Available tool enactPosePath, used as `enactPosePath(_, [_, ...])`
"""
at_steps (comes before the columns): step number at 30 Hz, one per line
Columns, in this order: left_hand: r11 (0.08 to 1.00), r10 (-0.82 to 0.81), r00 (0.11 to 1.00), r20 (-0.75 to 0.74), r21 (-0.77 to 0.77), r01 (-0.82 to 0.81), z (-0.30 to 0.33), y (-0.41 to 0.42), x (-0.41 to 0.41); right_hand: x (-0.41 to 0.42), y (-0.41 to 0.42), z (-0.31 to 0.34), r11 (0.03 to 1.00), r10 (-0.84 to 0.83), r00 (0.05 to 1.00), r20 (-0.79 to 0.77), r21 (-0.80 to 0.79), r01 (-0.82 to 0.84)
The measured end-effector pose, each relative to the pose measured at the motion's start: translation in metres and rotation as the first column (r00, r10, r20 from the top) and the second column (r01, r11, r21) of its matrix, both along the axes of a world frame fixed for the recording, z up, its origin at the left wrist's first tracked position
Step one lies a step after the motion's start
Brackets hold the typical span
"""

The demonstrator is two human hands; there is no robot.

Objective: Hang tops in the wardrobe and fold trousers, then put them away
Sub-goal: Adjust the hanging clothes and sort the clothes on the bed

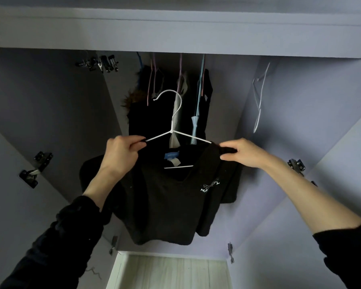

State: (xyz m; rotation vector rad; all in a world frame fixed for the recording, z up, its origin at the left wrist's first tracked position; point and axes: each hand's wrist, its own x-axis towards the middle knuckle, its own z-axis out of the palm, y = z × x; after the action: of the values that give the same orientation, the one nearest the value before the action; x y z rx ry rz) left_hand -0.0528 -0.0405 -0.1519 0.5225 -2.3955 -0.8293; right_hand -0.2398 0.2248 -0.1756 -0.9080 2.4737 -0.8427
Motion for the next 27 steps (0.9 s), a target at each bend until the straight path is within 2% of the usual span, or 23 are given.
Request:
enactPosePath(3, [1.0,-0.002,1.0,0.029,0.028,0.001,-0.002,-0.006,0.002,-0.011,0.007,-0.015,0.991,-0.132,0.98,-0.148,-0.016,0.131])
enactPosePath(6, [0.999,0.017,0.999,0.04,0.045,-0.019,-0.004,-0.012,0.004,-0.018,0.014,-0.024,0.978,-0.208,0.959,-0.193,-0.07,0.198])
enactPosePath(10, [0.998,0.035,0.998,0.047,0.058,-0.037,-0.006,-0.016,0.005,-0.019,0.012,-0.026,0.968,-0.244,0.96,-0.14,-0.102,0.231])
enactPosePath(15, [0.996,0.057,0.998,0.034,0.061,-0.059,-0.005,-0.019,0.009,-0.02,0.01,-0.027,0.897,-0.349,0.93,0.116,-0.244,0.368])
enactPosePath(24, [0.997,0.042,0.999,0.024,0.071,-0.044,-0.005,-0.017,0.01,-0.017,0.005,-0.023,0.949,-0.304,0.951,-0.053,-0.102,0.297])
enactPosePath(27, [0.997,0.056,0.998,0.022,0.053,-0.057,-0.007,-0.02,0.013,-0.019,0.013,-0.022,0.931,-0.365,0.917,-0.159,-0.048,0.362])
